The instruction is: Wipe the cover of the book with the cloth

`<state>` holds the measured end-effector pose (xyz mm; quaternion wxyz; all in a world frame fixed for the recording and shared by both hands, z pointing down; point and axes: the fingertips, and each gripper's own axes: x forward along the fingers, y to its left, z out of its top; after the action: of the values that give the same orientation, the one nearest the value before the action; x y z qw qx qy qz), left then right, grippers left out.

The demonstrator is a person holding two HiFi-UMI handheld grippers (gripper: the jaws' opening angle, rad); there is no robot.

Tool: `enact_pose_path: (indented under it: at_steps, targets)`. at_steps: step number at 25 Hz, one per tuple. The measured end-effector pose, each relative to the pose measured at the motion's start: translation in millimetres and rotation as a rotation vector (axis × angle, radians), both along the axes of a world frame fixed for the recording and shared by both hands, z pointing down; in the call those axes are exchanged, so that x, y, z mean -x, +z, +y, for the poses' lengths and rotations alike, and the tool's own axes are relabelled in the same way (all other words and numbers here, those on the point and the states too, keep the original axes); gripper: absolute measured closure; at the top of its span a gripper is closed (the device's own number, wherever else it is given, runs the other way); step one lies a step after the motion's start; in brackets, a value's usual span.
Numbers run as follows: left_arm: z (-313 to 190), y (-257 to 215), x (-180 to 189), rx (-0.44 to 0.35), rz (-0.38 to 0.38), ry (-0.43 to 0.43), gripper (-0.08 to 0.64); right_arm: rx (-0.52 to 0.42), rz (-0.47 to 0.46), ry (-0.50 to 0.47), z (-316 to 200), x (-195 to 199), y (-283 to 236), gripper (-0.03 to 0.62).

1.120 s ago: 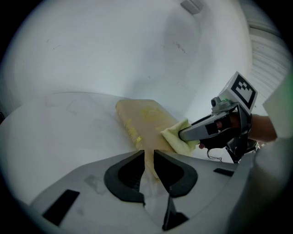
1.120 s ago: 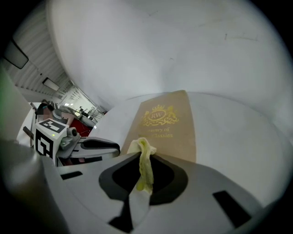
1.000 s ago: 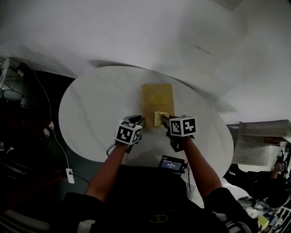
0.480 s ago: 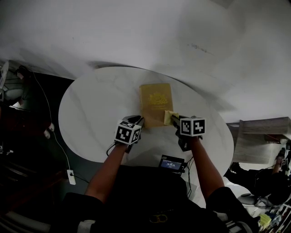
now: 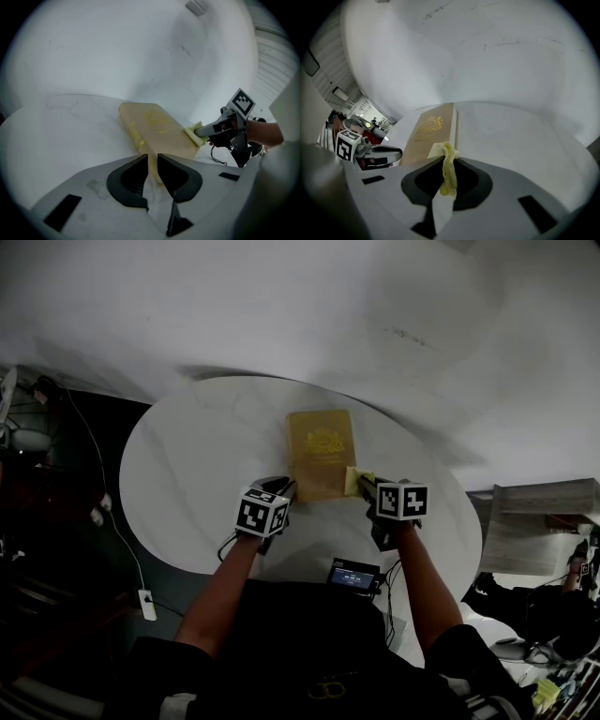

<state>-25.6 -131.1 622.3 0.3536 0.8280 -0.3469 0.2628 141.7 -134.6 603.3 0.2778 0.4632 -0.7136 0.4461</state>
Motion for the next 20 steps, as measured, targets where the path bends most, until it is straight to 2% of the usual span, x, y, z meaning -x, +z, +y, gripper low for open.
enact_pose_path:
  at_steps: [8, 13, 20]
  targets:
    - [-0.2, 0.3, -0.3, -0.002, 0.019, -0.004, 0.495, -0.004, 0.014, 0.009, -0.7, 1.7, -1.1, 0.505]
    - [0.2, -0.9, -1.6, -0.022, -0.002, 0.012, 0.506, -0.019, 0.006, 0.006, -2.8, 8.7, -5.9, 0.505]
    - [-3.0, -18.3, -1.9, -0.1, 0.029, -0.006, 0.526, -0.141, -0.08, -0.015, -15.7, 32.9, -31.7, 0.505]
